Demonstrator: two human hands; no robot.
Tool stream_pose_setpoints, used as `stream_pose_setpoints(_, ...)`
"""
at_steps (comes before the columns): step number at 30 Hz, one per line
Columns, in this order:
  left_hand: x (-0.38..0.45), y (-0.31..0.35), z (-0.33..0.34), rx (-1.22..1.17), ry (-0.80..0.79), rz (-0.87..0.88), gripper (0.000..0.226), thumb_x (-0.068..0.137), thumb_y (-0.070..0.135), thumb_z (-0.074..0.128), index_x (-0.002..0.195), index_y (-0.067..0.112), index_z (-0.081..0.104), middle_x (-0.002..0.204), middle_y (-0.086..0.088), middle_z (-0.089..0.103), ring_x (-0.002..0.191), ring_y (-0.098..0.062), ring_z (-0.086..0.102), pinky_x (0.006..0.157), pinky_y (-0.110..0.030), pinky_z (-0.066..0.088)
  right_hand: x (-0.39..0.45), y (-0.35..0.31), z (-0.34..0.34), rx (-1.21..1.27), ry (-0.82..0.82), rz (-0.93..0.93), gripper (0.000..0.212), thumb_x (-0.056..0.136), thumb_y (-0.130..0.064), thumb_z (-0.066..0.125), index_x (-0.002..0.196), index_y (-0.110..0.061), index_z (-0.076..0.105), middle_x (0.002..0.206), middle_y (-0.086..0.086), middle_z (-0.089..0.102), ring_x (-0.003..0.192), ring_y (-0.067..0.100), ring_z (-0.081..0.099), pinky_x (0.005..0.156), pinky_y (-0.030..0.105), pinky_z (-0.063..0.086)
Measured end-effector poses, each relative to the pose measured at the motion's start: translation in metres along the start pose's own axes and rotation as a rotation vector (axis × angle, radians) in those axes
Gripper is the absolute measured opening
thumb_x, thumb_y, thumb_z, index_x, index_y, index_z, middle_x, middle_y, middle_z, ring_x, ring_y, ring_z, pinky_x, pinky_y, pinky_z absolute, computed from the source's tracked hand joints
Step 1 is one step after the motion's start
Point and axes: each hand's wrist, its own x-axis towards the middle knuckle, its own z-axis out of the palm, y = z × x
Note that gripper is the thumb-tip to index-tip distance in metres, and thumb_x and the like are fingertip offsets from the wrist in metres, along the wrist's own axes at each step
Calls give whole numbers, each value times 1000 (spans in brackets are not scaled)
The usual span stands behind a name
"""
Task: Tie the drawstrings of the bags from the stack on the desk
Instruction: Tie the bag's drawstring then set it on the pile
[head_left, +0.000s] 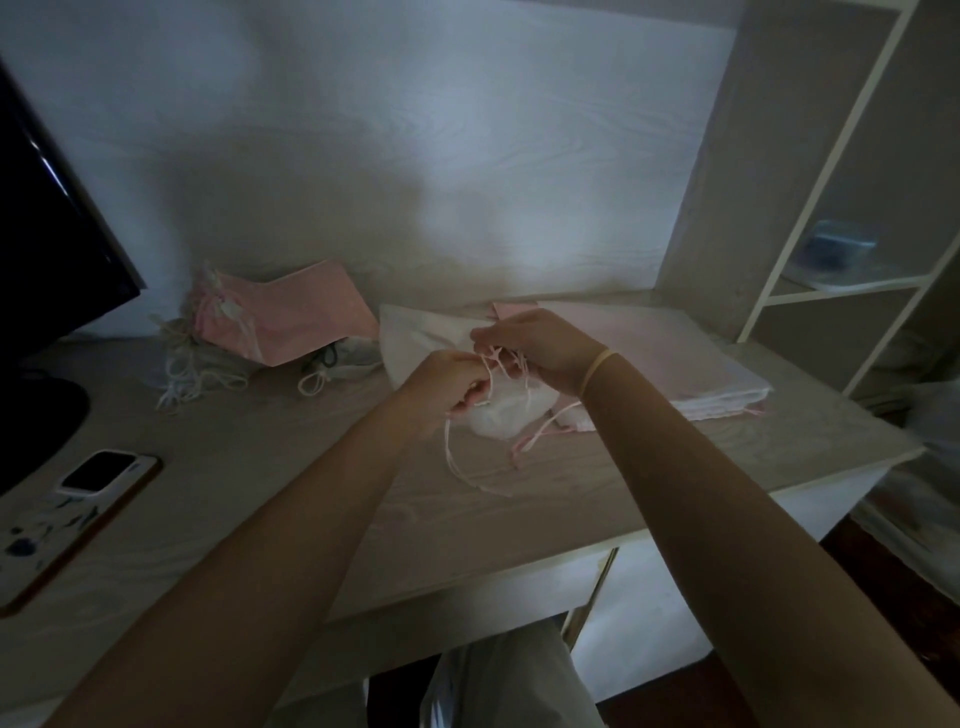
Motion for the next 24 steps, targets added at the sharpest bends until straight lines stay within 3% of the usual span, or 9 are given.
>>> stream_pose_setpoints(3, -1, -1, -3, 180, -49, 6, 23, 86, 21, 65, 70, 5, 63, 51, -4, 46, 36, -12, 33, 39, -18, 25, 12, -6, 1, 58, 59, 16, 14, 85, -19, 63, 89, -20, 76, 91, 0, 63, 79, 15, 51, 71, 31, 40)
stream_pose_setpoints(6, -2, -9, -7, 81, -104, 42, 25, 92, 24, 61, 90, 1, 72, 52, -3, 44, 39, -12, 31, 39, -19, 24, 26, -15, 0, 117, 181, 65, 40, 86, -38, 60, 122, -20, 64, 116, 0, 60, 109, 19, 55, 89, 37, 43)
stream_pose_setpoints(8, 3, -11, -11, -24, -152, -15, 28, 99, 22, 49, 103, 3, 69, 50, -2, 44, 33, -10, 28, 35, -19, 20, 37, -15, -3, -224, 340, 1, 43, 92, -35, 53, 130, -17, 58, 129, 7, 57, 119, 25, 52, 102, 38, 40)
stream_pose_setpoints(10, 7, -11, -14, -100, -196, -84, 34, 102, 23, 39, 111, 0, 63, 49, -3, 45, 29, -9, 28, 32, -18, 18, 40, -8, -6, -690, 519, -80, 35, 95, -24, 46, 125, -15, 61, 126, 16, 55, 115, 32, 52, 102, 39, 41)
stream_pose_setpoints(11, 9, -11, -15, -144, -204, -109, 36, 102, 23, 37, 111, -1, 62, 50, -4, 46, 30, -10, 29, 31, -18, 18, 38, -4, -7, -791, 576, -112, 32, 93, -18, 45, 118, -13, 65, 119, 17, 56, 110, 33, 54, 97, 39, 44)
stream_pose_setpoints(14, 8, -10, -16, -308, -164, -153, 35, 102, 21, 36, 98, -2, 62, 52, -6, 47, 35, -9, 34, 31, -17, 17, 27, 4, -5, -748, 544, -202, 28, 86, -4, 48, 102, -13, 68, 110, 12, 59, 98, 27, 59, 91, 36, 48)
stream_pose_setpoints(18, 9, -9, -17, -407, -114, -177, 28, 98, 17, 39, 80, 5, 56, 58, -6, 48, 36, -10, 41, 30, -13, 19, 9, 8, 3, -744, 83, -169, 18, 84, -13, 68, 100, -19, 73, 107, 2, 69, 94, 16, 65, 94, 30, 50)
stream_pose_setpoints(21, 8, -6, -18, -410, -113, -185, 32, 96, 14, 38, 68, 9, 52, 62, -8, 50, 39, -12, 45, 32, -14, 22, 2, 16, 8, -714, 142, -211, 13, 79, -19, 75, 93, -17, 74, 89, 0, 73, 84, 15, 67, 87, 28, 53)
stream_pose_setpoints(24, 5, -4, -17, -354, -102, -173, 24, 95, 12, 45, 76, 4, 56, 58, -8, 56, 42, -13, 51, 35, -17, 27, -1, 21, 7, -595, 215, -178, 7, 81, -16, 74, 86, -12, 75, 74, -1, 71, 67, 11, 69, 74, 24, 56)
